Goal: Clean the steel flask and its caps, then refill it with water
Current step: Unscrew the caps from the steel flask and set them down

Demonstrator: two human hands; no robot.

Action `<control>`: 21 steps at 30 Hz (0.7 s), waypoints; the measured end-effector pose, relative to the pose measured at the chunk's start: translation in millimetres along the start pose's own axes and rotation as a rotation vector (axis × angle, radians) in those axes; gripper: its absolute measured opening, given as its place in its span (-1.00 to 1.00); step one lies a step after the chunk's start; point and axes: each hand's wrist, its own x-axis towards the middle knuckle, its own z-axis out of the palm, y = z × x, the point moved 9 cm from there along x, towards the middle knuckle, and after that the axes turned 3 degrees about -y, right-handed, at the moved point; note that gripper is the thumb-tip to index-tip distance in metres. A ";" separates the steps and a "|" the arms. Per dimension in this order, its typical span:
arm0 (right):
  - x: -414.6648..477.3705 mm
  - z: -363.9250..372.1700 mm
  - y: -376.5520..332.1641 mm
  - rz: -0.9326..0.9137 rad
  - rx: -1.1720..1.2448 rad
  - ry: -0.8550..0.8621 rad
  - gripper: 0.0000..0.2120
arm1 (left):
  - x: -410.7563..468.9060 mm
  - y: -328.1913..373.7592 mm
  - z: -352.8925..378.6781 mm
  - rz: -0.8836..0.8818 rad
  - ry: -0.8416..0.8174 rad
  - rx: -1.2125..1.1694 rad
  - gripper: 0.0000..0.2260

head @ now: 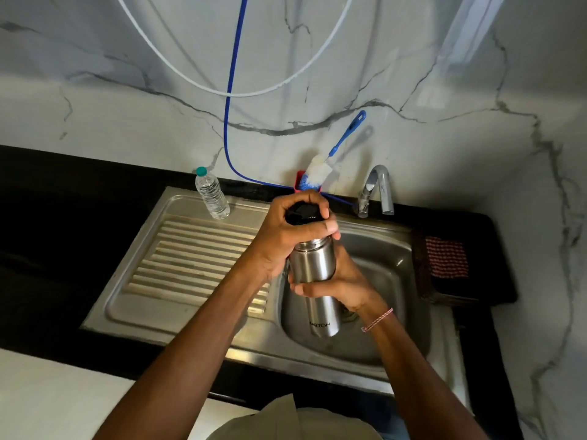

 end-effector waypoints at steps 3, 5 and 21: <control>-2.7 -8.4 -6.2 -0.023 -0.105 0.135 -0.51 | 3.9 1.1 1.0 0.026 0.070 0.031 -0.83; -5.0 -13.7 -9.5 -0.018 -0.223 0.298 -0.48 | 3.2 0.0 -8.8 0.032 0.231 0.074 -0.84; 4.9 -2.3 -5.0 0.061 0.026 -0.091 -0.40 | 13.4 7.2 2.7 -0.129 -0.094 -0.046 -0.60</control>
